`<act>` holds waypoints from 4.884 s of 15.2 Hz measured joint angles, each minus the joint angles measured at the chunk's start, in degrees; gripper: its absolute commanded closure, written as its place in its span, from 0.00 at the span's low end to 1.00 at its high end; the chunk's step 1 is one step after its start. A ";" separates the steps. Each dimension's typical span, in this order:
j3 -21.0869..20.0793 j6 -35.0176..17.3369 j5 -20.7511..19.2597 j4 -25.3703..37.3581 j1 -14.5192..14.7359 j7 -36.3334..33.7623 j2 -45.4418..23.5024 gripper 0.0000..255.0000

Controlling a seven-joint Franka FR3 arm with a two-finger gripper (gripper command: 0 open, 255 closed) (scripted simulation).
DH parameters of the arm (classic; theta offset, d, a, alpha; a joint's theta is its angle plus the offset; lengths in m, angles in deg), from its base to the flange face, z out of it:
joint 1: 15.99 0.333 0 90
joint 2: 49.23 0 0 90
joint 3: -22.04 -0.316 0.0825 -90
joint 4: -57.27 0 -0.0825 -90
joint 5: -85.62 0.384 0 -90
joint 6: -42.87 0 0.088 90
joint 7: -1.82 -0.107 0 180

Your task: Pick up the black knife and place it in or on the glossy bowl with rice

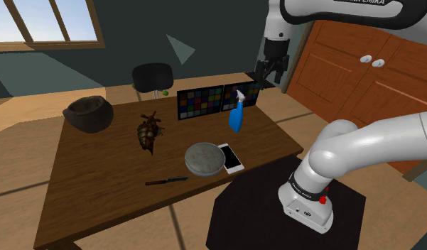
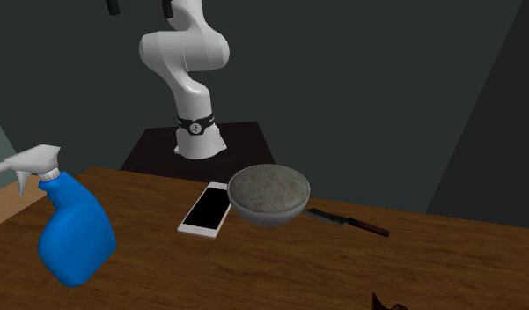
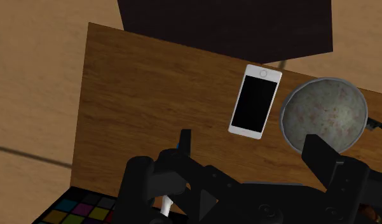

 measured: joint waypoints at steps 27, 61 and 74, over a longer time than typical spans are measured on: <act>-2.64 -41.17 11.08 -1.30 16.38 26.31 -37.92 0.00; -11.89 -61.40 16.40 12.23 24.67 42.94 -69.56 1.00; -12.10 -58.96 16.39 11.88 24.69 42.55 -67.06 1.00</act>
